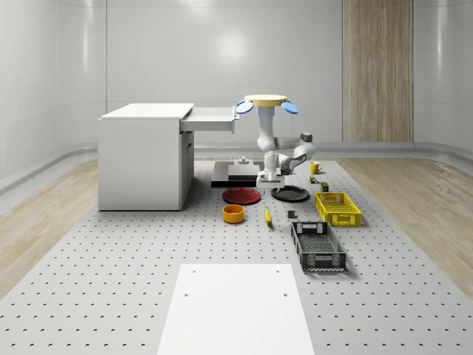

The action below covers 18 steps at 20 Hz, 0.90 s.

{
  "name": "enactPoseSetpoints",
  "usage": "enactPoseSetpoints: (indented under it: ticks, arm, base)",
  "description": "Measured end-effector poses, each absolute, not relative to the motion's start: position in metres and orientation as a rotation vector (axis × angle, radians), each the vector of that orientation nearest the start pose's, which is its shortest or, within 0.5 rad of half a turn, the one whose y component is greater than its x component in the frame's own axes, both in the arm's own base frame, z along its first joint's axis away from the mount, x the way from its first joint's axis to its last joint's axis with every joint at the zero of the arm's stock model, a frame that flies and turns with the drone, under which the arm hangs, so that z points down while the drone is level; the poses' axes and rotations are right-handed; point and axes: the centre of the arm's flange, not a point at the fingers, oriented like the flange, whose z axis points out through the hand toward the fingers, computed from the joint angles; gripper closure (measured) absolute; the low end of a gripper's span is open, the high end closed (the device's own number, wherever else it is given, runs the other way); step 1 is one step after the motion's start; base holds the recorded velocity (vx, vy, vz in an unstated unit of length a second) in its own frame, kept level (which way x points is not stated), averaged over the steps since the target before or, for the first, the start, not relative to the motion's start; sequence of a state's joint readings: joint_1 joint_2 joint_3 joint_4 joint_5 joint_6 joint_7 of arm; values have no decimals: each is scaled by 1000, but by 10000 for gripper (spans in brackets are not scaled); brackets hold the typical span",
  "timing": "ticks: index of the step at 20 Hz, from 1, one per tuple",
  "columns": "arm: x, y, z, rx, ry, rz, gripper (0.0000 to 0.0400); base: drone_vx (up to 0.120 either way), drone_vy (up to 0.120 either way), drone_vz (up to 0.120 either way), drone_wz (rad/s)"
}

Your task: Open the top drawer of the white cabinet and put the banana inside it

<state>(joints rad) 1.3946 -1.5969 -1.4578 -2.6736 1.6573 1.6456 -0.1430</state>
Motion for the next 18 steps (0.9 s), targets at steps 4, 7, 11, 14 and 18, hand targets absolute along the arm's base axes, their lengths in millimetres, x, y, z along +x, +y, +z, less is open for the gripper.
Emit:
enactPoseSetpoints:
  ticks: [4,7,11,14,18]
  arm:
    - [373,2,477,-3,-1,785,0]
    - [373,2,477,-3,-1,785,0]
    - [373,2,477,-3,-1,785,0]
    - [373,2,477,-3,-1,785,0]
    - [373,5,477,-3,-1,785,0]
  base:
    - [0,120,0,0]
    - [0,0,-27,0]
    - [0,0,-120,0]
    - [0,0,-120,0]
    - [0,0,-60,0]
